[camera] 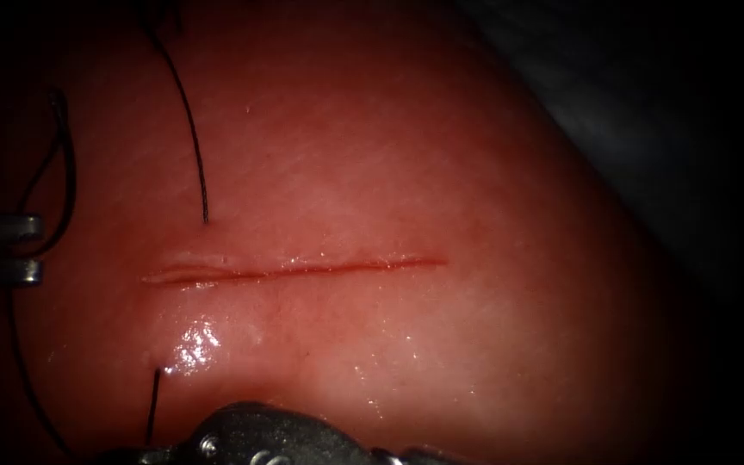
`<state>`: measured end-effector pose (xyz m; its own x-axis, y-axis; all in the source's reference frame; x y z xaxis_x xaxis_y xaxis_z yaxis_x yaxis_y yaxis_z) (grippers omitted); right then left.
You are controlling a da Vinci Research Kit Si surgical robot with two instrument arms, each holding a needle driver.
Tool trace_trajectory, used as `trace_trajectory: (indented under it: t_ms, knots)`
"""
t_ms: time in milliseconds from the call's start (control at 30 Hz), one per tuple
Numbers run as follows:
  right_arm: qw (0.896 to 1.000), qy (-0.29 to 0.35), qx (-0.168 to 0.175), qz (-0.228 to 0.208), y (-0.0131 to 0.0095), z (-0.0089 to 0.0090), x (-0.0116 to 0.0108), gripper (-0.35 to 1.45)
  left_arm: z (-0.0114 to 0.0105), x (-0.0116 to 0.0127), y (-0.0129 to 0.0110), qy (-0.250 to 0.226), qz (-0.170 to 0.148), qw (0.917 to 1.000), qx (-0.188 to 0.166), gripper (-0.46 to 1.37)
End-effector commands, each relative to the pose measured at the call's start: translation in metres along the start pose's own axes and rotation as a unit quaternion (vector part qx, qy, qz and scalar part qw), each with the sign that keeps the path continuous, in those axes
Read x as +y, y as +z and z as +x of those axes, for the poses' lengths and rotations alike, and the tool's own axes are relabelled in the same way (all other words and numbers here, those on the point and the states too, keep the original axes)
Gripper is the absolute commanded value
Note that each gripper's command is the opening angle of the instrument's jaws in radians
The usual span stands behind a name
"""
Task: Wound Closure
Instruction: Pull the string through the cut with the right gripper
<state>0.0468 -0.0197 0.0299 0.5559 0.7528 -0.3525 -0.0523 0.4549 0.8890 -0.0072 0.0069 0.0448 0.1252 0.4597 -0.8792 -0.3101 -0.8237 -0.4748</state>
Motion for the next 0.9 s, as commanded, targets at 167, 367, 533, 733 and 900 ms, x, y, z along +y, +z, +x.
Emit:
trace_trajectory:
  t_ms: [167,367,533,733,900]
  knots:
    - [0.996,0.038,-0.049,0.062,0.0018,0.0005,-0.0009,-0.35,0.0,-0.0001,0.0,0.0,-0.002,1.0,0.0,-0.35]
    - [0.99,0.045,-0.087,0.105,0.0036,0.0003,-0.0016,-0.35,-0.0001,0.0,-0.0001,-0.002,-0.002,1.0,0.0,-0.35]
    - [0.988,0.048,-0.091,0.118,0.0042,0.0,-0.0016,-0.35,-0.0001,-0.0001,-0.0002,-0.002,-0.003,1.0,0.0,-0.35]
    - [0.995,0.038,-0.046,0.079,0.0038,0.0004,-0.0001,-0.35,0.0,-0.0002,-0.0003,-0.003,-0.004,1.0,0.0,-0.35]
    - [1.0,-0.017,-0.001,0.025,0.0022,0.001,0.0022,0.51,0.0001,-0.0004,-0.0009,-0.003,-0.003,1.0,-0.001,-0.35]
